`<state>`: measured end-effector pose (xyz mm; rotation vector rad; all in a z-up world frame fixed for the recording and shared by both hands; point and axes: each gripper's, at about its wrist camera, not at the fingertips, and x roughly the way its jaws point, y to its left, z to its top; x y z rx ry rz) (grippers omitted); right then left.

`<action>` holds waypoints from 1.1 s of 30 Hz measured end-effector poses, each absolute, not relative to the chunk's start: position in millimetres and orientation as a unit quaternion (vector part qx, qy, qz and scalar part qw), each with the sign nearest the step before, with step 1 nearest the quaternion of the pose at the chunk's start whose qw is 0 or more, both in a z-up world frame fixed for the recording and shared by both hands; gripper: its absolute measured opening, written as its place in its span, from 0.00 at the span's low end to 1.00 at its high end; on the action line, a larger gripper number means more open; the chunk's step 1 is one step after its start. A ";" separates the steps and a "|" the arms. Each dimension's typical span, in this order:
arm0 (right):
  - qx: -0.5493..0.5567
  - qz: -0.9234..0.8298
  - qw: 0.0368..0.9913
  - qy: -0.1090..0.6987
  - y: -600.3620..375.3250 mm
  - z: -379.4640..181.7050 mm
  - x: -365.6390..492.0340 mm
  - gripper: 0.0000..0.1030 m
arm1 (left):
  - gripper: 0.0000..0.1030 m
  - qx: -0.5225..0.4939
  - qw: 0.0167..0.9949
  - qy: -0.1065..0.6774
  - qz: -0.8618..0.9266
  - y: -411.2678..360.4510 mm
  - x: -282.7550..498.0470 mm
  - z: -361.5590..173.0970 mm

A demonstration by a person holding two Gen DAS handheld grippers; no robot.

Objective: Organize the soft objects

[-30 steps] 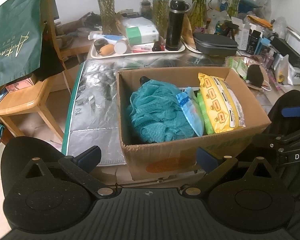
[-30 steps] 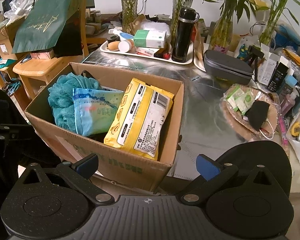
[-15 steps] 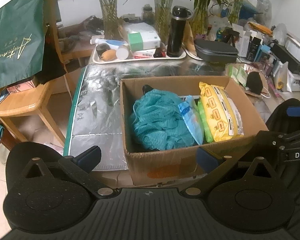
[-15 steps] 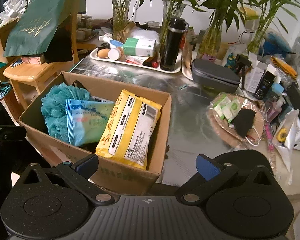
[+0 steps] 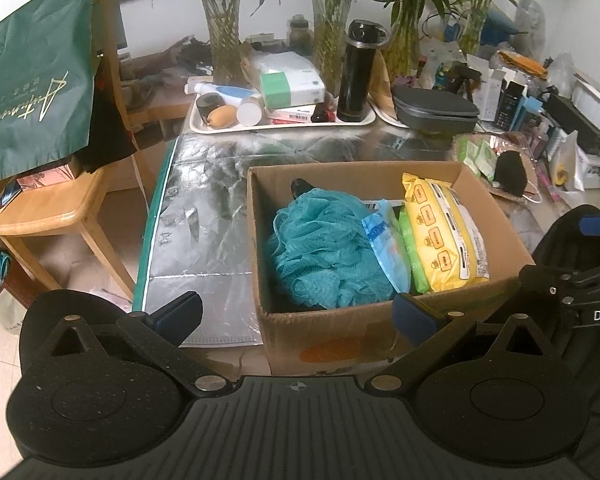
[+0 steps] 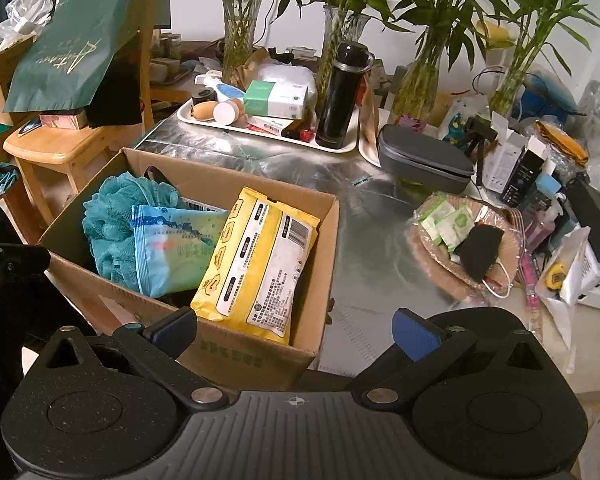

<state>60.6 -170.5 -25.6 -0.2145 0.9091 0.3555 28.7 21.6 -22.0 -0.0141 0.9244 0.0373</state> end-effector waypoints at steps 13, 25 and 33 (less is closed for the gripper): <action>-0.103 0.174 0.876 0.439 -167.5 -27.7 59.8 1.00 | 1.00 -0.007 0.895 0.447 0.019 24.4 28.5 -22.1; -0.104 0.178 0.873 0.442 -166.6 -30.2 61.0 1.00 | 1.00 -0.011 0.893 0.450 0.023 26.5 29.3 -23.9; -0.103 0.179 0.872 0.444 -166.2 -30.4 61.1 1.00 | 1.00 -0.011 0.894 0.447 0.022 26.7 28.7 -23.8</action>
